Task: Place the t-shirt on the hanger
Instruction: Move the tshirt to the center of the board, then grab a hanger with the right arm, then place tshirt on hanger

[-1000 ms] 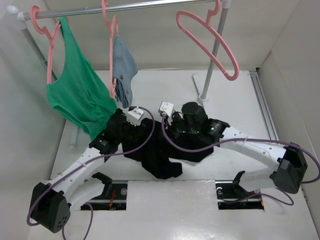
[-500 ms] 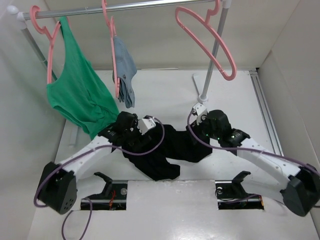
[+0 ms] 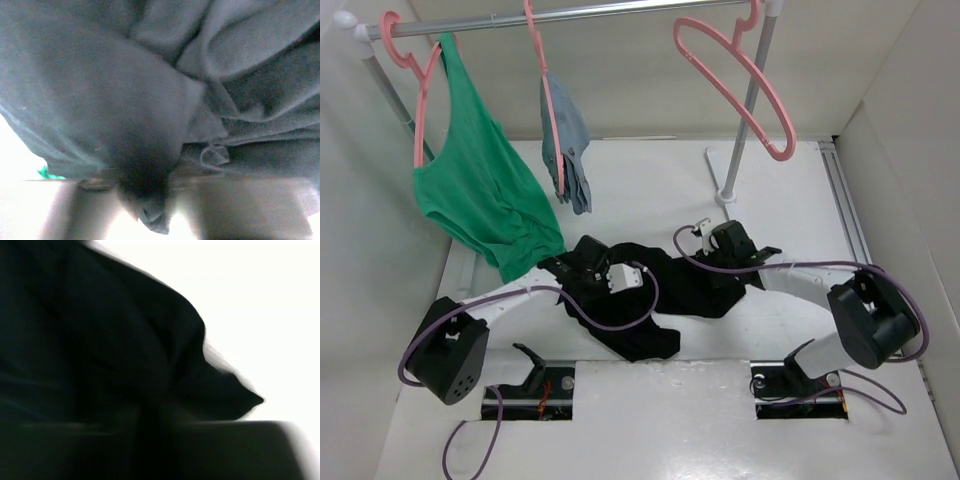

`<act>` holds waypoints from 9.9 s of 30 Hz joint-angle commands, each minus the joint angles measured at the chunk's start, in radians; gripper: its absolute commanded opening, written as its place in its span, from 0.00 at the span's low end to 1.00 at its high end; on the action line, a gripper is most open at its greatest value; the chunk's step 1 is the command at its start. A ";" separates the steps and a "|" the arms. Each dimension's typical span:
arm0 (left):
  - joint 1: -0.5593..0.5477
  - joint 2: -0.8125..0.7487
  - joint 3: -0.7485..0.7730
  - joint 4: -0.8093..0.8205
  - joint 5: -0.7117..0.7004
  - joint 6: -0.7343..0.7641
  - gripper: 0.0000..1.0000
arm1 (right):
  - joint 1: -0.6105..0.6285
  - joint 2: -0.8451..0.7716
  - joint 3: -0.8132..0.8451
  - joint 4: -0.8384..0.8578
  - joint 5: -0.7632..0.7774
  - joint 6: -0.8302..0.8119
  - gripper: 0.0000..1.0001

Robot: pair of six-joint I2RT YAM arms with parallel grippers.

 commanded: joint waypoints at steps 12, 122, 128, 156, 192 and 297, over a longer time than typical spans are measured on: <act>0.007 -0.224 0.300 0.026 -0.092 -0.040 0.00 | -0.151 -0.346 0.143 -0.009 0.066 0.048 0.00; -0.194 -0.074 -0.077 0.248 0.221 0.144 0.51 | -0.501 -0.007 0.072 0.017 -0.400 -0.072 0.04; -0.194 -0.083 -0.098 0.273 0.250 0.108 0.52 | -0.284 0.119 0.359 0.029 -0.457 -0.168 0.00; -0.179 -0.209 -0.174 0.506 0.025 -0.184 0.75 | 0.023 0.186 0.572 -0.244 0.058 -0.290 1.00; -0.120 -0.407 -0.226 0.563 0.068 -0.340 0.72 | 0.216 0.096 1.676 -0.494 0.427 -0.268 0.95; -0.030 0.630 0.665 0.429 0.000 -0.367 0.51 | -0.423 -0.328 0.513 -0.476 -0.146 -0.382 0.00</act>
